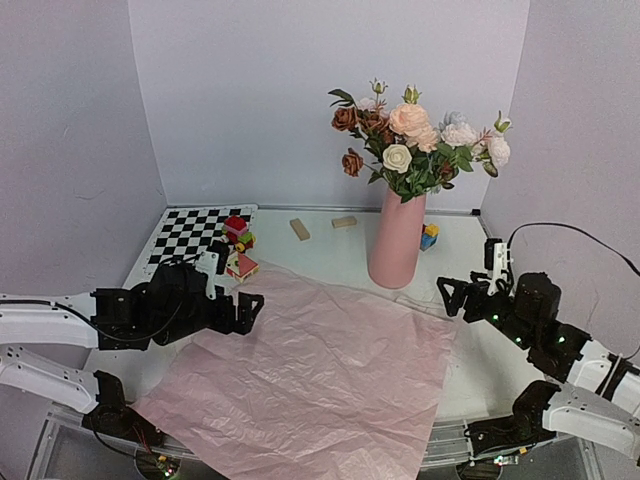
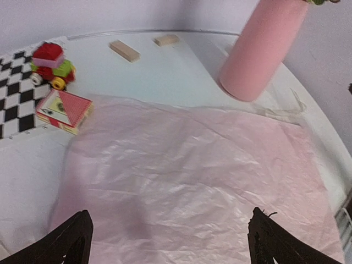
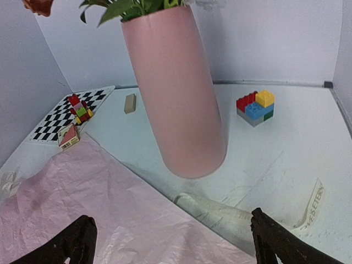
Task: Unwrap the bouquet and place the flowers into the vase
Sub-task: Reset both arms
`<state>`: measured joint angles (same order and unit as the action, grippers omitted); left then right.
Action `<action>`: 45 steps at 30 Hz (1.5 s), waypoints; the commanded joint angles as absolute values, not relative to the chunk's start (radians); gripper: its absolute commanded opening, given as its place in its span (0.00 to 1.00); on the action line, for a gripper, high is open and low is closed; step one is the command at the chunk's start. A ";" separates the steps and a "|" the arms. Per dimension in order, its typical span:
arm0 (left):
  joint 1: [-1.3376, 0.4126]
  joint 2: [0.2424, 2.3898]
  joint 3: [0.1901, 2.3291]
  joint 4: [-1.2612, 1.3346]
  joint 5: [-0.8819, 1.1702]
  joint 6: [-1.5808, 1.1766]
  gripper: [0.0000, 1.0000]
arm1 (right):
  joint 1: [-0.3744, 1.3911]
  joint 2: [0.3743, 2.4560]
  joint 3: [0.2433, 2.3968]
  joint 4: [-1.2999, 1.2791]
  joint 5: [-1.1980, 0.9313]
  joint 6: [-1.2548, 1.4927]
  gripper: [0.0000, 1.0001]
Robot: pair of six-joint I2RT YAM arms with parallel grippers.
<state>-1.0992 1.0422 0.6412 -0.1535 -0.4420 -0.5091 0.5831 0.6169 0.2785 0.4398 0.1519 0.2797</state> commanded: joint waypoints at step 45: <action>-0.150 1.645 0.230 1.301 -0.162 0.043 0.99 | 0.082 1.521 0.260 1.488 0.088 -0.067 0.98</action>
